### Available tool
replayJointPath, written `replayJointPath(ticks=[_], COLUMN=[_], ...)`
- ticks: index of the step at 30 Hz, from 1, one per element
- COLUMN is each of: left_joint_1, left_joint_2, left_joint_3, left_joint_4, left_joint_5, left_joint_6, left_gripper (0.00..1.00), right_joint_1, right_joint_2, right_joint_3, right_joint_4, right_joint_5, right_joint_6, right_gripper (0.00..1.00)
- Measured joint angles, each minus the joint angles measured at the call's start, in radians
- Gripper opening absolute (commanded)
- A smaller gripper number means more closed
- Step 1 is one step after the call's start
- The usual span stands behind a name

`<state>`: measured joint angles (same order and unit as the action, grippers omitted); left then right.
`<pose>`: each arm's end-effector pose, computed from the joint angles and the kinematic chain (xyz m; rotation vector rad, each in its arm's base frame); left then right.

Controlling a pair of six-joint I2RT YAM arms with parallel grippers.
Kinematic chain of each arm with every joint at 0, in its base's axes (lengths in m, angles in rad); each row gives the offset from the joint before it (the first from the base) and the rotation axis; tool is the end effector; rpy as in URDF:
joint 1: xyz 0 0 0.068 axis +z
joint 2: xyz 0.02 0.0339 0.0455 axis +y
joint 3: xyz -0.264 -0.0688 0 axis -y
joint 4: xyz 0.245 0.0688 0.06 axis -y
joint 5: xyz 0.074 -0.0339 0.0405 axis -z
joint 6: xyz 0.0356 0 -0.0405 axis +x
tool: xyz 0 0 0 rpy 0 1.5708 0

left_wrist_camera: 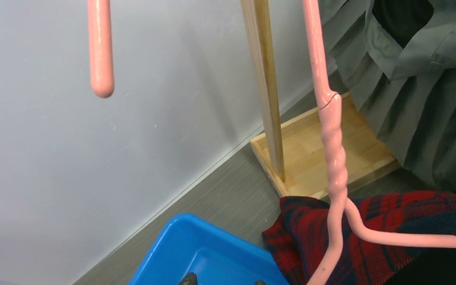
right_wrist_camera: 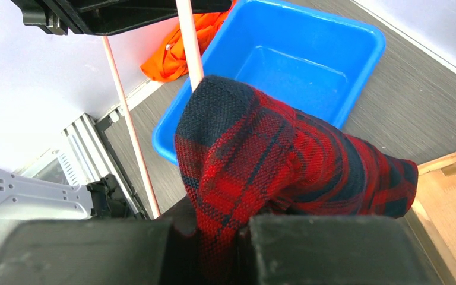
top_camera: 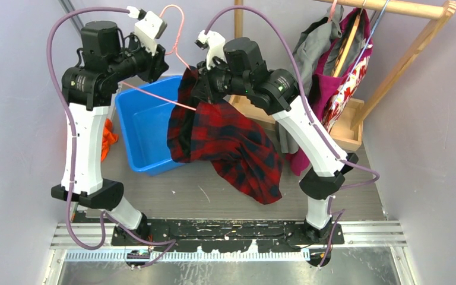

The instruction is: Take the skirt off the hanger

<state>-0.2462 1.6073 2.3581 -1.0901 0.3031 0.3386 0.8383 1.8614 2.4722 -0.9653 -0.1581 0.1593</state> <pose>0.2589 -0.0760 0.5524 0.7401 1.7504 -0.2265 0.2395 0.2746 0.5182 -0.7722 1.8543 0.8075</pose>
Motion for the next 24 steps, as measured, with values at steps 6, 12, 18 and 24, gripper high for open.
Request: replayJointPath(ticks=[6,12,18,24], left_joint_1=[0.000,0.002,0.006,0.000], left_joint_2=[-0.034,-0.077,-0.094,-0.114], left_joint_3=[0.010,0.017,0.032,0.069], left_joint_4=[-0.023,-0.028,-0.029,-0.020], left_joint_5=[-0.045,-0.188,-0.269,-0.292], left_joint_6=[0.005,0.030,0.047,0.061], left_gripper=[0.00,0.00,0.00,0.00], right_joint_1=[0.013,0.022,0.018,0.017], right_joint_2=[0.003,0.110,0.171,0.172], right_joint_3=[0.016,0.169,0.254,0.269], right_joint_4=[0.012,0.020,0.058,0.120], right_joint_5=[-0.011,-0.074,-0.156,-0.215], right_joint_6=[-0.005,-0.003,0.023,0.054], right_gripper=[0.01,0.01,0.01,0.01])
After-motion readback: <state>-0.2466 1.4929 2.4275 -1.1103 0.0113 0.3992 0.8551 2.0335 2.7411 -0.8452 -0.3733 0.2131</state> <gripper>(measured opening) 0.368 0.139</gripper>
